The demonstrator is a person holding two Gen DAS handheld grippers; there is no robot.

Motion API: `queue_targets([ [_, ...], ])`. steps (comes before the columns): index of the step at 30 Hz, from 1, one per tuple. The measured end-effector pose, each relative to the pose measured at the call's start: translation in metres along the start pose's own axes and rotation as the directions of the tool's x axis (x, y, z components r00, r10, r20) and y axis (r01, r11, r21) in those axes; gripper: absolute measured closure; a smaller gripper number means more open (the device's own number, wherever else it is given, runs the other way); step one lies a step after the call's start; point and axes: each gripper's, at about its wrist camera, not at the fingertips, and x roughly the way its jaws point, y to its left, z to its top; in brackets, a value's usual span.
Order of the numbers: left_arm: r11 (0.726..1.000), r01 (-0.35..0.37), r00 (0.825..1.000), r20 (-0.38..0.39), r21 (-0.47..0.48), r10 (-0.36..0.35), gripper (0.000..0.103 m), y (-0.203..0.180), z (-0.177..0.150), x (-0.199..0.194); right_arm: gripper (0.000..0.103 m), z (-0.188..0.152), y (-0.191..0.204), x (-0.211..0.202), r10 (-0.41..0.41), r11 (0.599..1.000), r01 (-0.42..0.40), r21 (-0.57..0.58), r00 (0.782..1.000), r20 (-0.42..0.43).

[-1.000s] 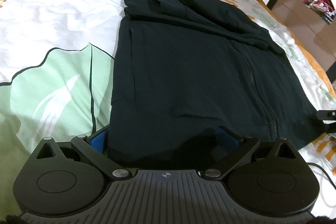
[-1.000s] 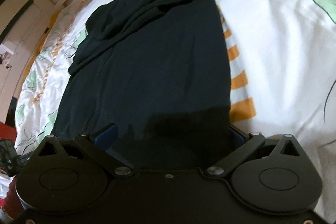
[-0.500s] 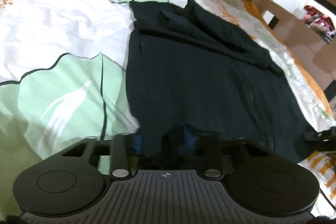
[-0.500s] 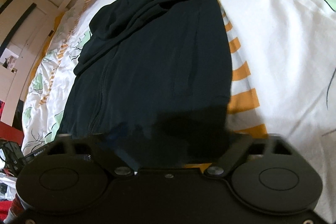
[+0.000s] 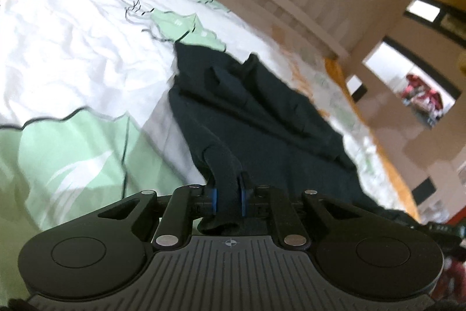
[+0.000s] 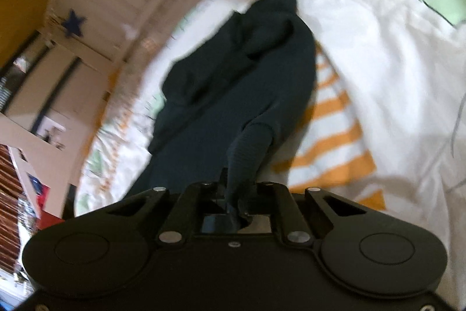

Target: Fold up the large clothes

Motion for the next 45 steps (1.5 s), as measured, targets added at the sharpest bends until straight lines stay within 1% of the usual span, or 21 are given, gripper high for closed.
queue_targets([
  [4,0.998,0.047,0.997,0.058,-0.028,-0.046,0.091,-0.009,0.03,0.002,0.087,0.017,0.014,0.003,0.056,0.998,-0.055,-0.023,0.997,0.058],
  [9,0.994,0.095,0.988,0.126,-0.046,-0.088,0.091,-0.021,0.078,0.022,0.087,0.057,0.03,0.016,0.106,0.994,-0.102,-0.041,0.986,0.13],
  [12,0.995,0.1,0.981,0.168,-0.024,-0.095,0.09,-0.03,0.108,0.043,0.087,0.09,0.037,0.029,0.117,0.992,-0.109,-0.059,0.977,0.179],
  [16,0.993,0.106,0.98,0.176,-0.056,-0.095,0.09,-0.033,0.143,0.087,0.087,0.135,0.039,0.058,0.116,0.993,-0.106,-0.058,0.968,0.221],
  [20,0.998,0.044,0.986,0.164,-0.046,-0.036,0.09,-0.031,0.166,0.136,0.087,0.175,0.037,0.098,0.064,0.996,-0.047,-0.077,0.968,0.241],
  [23,0.998,-0.013,0.99,0.139,-0.062,0.022,0.09,-0.021,0.178,0.173,0.087,0.199,0.026,0.133,-0.004,0.997,0.023,-0.076,0.969,0.248],
  [25,0.996,-0.043,0.992,0.116,-0.079,0.052,0.09,-0.011,0.181,0.191,0.087,0.211,0.015,0.154,-0.049,0.996,0.064,-0.056,0.969,0.242],
  [29,0.992,-0.086,0.993,0.079,-0.089,0.093,0.085,0.003,0.182,0.219,0.087,0.222,-0.007,0.193,-0.121,0.991,0.132,-0.038,0.971,0.205],
  [31,0.99,-0.079,0.994,0.06,-0.114,0.086,0.084,0.01,0.182,0.227,0.086,0.225,-0.012,0.205,-0.14,0.987,0.153,-0.055,0.972,0.189],
  [33,0.986,-0.071,0.996,0.04,-0.148,0.078,0.078,0.016,0.185,0.233,0.083,0.225,-0.014,0.211,-0.149,0.985,0.163,-0.063,0.971,0.186],
  [34,0.986,-0.071,0.996,0.042,-0.151,0.078,0.07,0.016,0.186,0.233,0.082,0.225,-0.014,0.212,-0.147,0.985,0.161,-0.065,0.971,0.186],
  [35,0.987,-0.073,0.995,0.057,-0.143,0.082,0.054,0.016,0.186,0.232,0.072,0.225,-0.014,0.211,-0.14,0.986,0.154,-0.065,0.972,0.187],
  [36,0.989,-0.077,0.993,0.078,-0.126,0.087,0.042,0.014,0.186,0.229,0.051,0.225,-0.013,0.21,-0.135,0.986,0.15,-0.067,0.971,0.196],
  [37,0.991,-0.09,0.99,0.098,-0.103,0.101,0.013,0.011,0.187,0.224,0.04,0.225,-0.011,0.206,-0.135,0.985,0.156,-0.076,0.965,0.223],
  [38,0.991,-0.106,0.987,0.112,-0.078,0.114,0.002,0.006,0.188,0.221,0.017,0.224,-0.009,0.202,-0.129,0.983,0.156,-0.093,0.96,0.249],
  [39,0.992,-0.117,0.984,0.128,-0.05,0.122,0.001,0.001,0.188,0.215,0.01,0.224,-0.006,0.197,-0.124,0.981,0.16,-0.112,0.954,0.274],
  [41,0.992,-0.124,0.981,0.15,0.01,0.121,0.001,-0.012,0.187,0.206,0.01,0.224,0.005,0.188,-0.135,0.97,0.188,-0.152,0.944,0.302],
  [42,0.989,-0.134,0.98,0.154,0.06,0.123,0.001,-0.021,0.184,0.201,0.01,0.224,0.012,0.185,-0.137,0.964,0.199,-0.178,0.941,0.309],
  [44,0.974,-0.164,0.978,0.152,0.159,0.14,0.001,-0.04,0.177,0.195,0.009,0.216,0.03,0.179,-0.131,0.941,0.218,-0.259,0.94,0.315],
  [45,0.959,-0.178,0.978,0.147,0.219,0.148,0.001,-0.051,0.169,0.193,0.009,0.211,0.038,0.179,-0.132,0.926,0.229,-0.299,0.941,0.312],
])
